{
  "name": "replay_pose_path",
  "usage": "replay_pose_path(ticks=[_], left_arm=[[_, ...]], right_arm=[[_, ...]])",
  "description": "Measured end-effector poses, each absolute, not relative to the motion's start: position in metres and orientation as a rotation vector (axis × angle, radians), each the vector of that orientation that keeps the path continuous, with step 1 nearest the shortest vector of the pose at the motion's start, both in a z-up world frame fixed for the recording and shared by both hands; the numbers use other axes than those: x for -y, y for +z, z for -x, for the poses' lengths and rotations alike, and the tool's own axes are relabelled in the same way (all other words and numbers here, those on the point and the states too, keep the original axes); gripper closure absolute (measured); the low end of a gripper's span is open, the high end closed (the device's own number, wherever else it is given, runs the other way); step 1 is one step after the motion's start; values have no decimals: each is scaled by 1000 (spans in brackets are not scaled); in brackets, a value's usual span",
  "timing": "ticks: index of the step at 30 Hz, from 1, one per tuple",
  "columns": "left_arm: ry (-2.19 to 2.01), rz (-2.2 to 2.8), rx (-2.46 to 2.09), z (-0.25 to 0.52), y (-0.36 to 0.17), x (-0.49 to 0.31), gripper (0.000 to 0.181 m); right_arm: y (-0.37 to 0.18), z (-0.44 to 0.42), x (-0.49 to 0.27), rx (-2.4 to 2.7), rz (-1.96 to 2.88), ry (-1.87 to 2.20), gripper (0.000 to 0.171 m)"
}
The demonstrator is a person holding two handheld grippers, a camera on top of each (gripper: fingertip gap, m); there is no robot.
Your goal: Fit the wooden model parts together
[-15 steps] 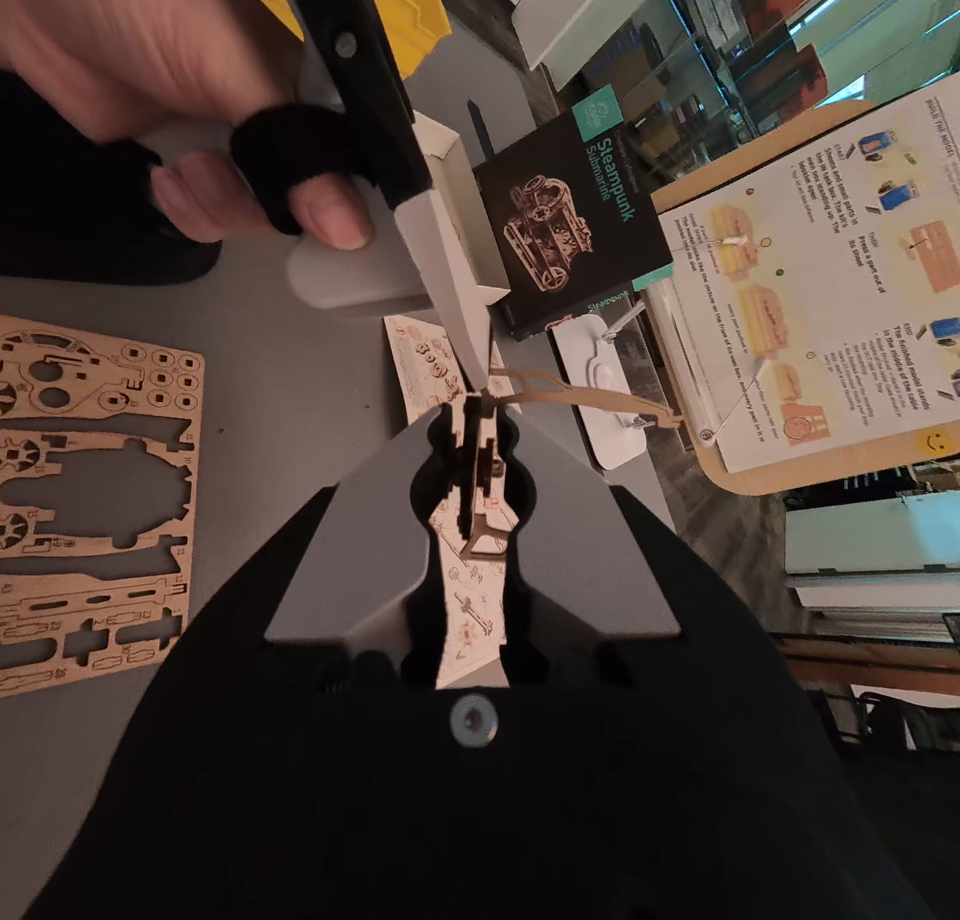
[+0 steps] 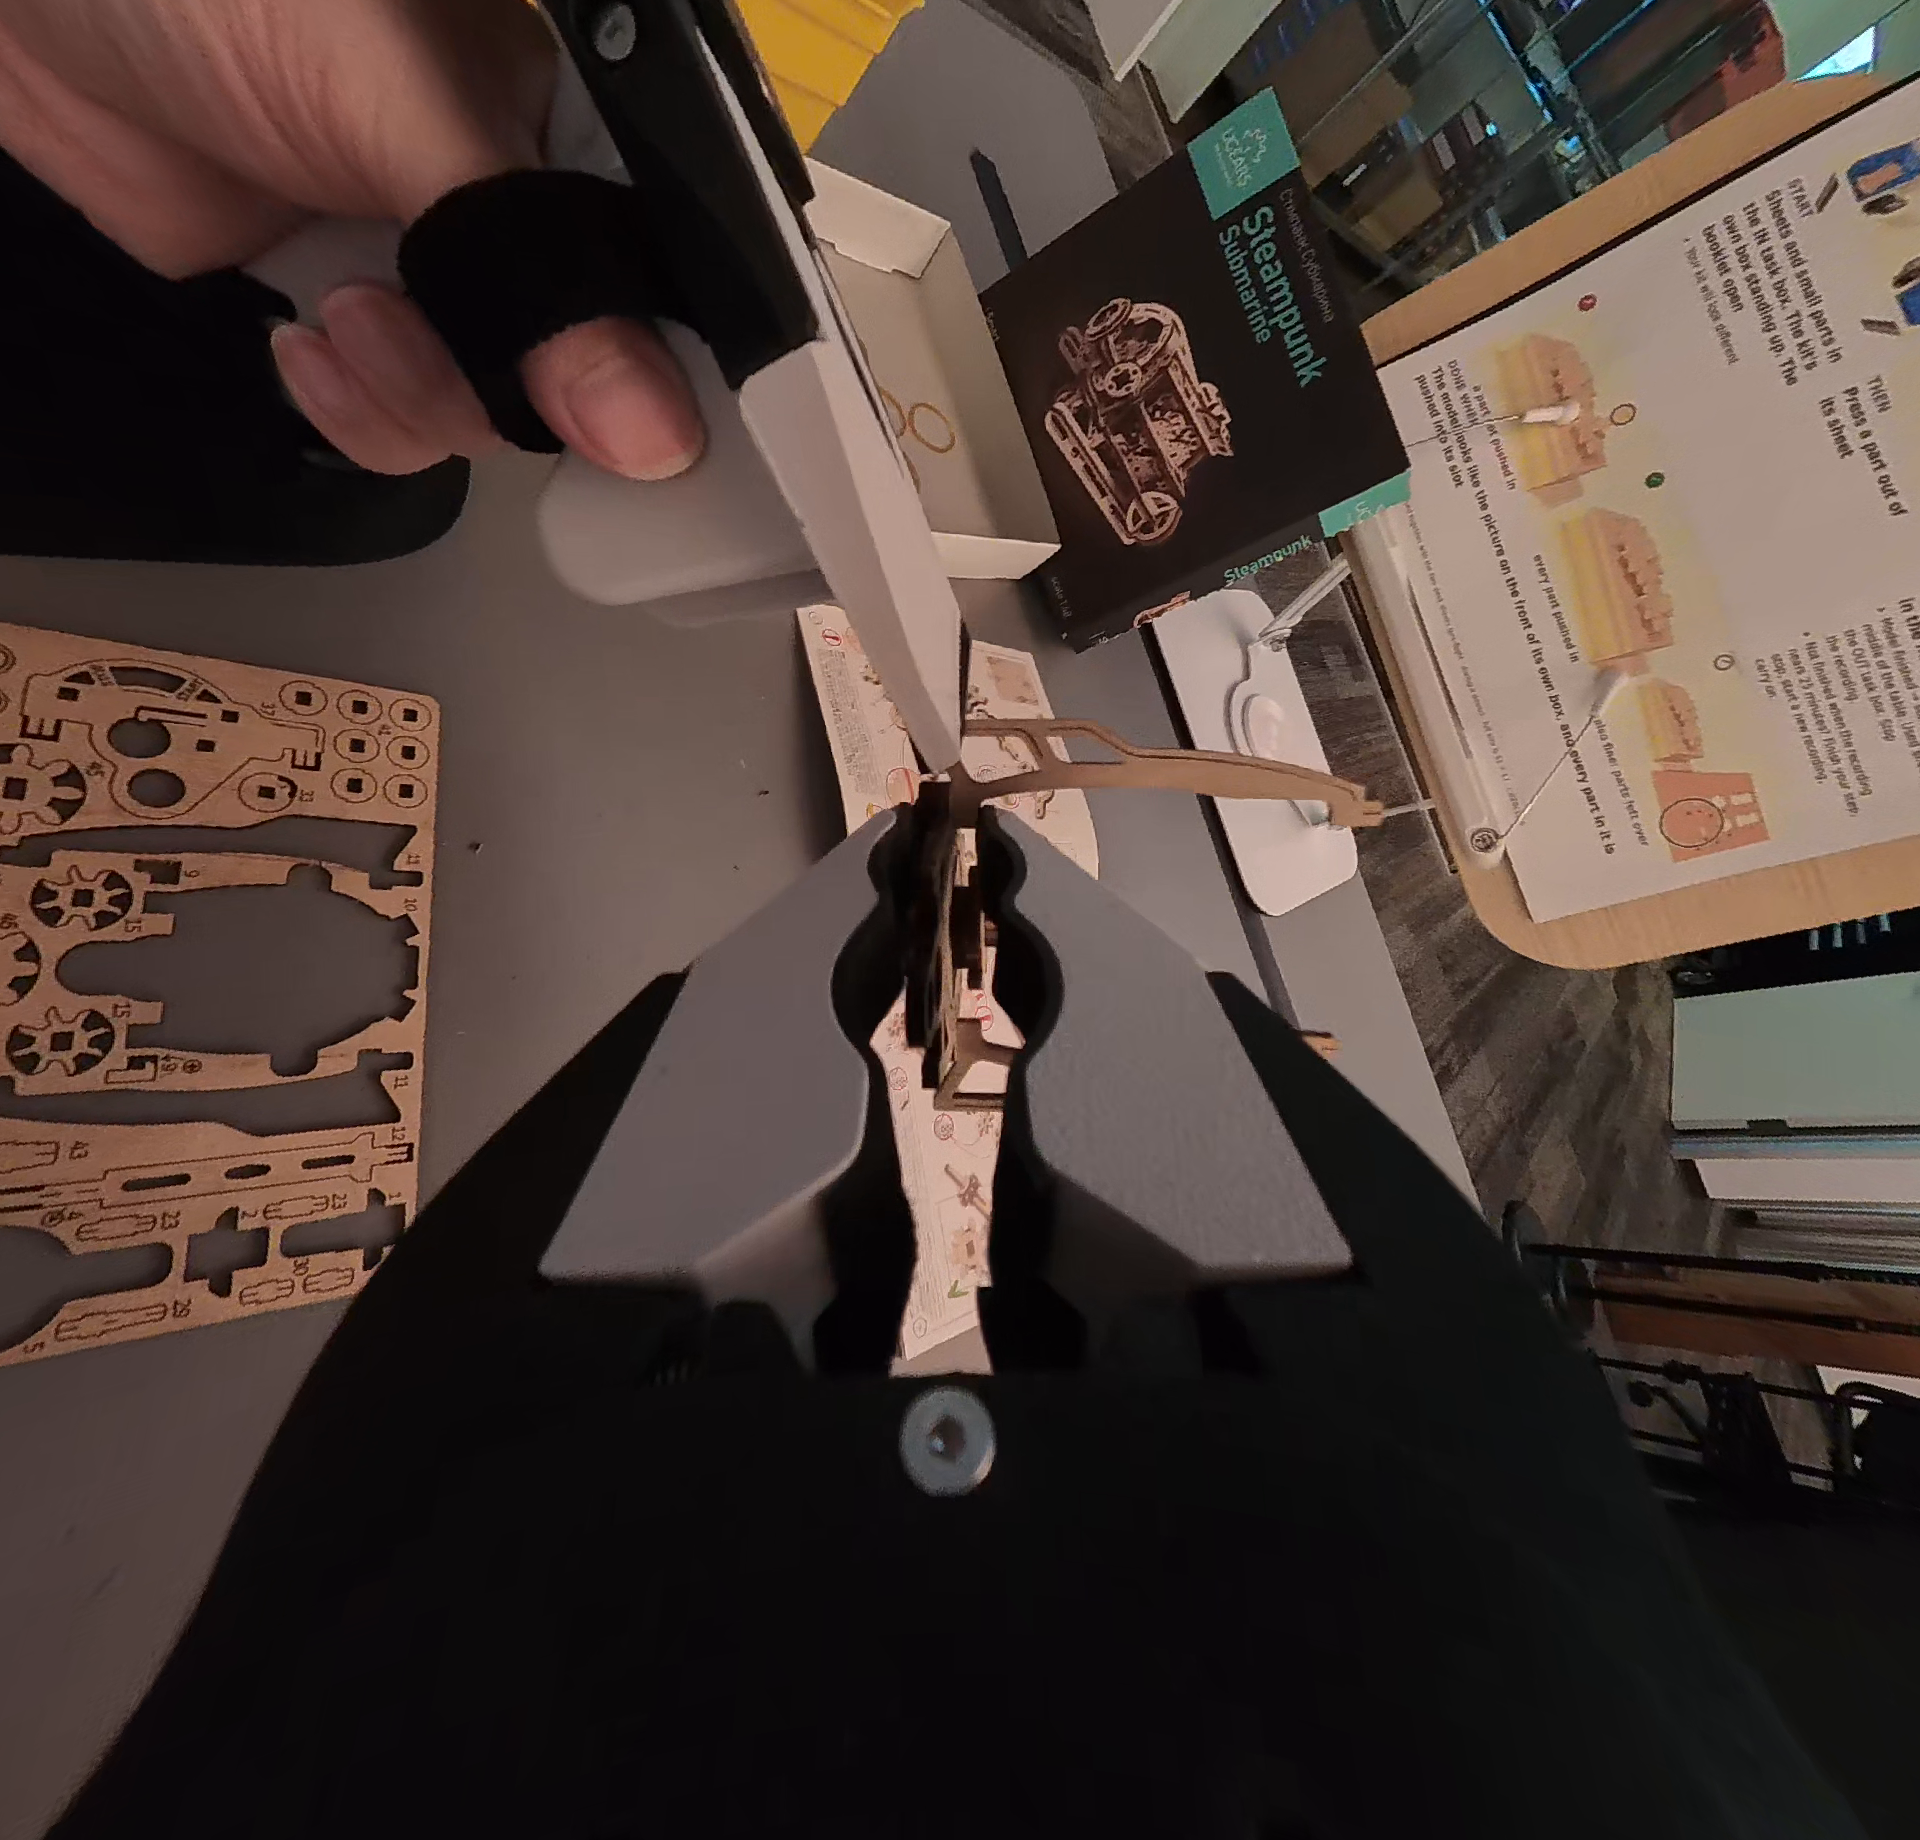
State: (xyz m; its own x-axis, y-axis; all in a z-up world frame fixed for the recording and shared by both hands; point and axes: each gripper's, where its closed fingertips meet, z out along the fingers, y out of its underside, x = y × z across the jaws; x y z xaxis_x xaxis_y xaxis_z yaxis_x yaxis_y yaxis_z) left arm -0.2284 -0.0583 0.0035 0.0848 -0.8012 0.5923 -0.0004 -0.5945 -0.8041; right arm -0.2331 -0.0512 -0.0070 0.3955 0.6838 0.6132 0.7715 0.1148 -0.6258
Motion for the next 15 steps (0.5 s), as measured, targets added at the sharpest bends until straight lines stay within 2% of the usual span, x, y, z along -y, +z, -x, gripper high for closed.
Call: replay_pose_path(ticks=[10, 14, 15], left_arm=[[-1593, 1715, -797, 228, 3, 60, 181], [-1590, 1786, -763, 232, -16, 55, 181], [-1610, 1819, -748, 235, -25, 54, 181]], right_arm=[[-7, 232, 54, 1283, 1620, -32, 161], [14, 211, 69, 1152, 1547, 88, 137], [16, 200, 74, 1100, 1544, 146, 137]])
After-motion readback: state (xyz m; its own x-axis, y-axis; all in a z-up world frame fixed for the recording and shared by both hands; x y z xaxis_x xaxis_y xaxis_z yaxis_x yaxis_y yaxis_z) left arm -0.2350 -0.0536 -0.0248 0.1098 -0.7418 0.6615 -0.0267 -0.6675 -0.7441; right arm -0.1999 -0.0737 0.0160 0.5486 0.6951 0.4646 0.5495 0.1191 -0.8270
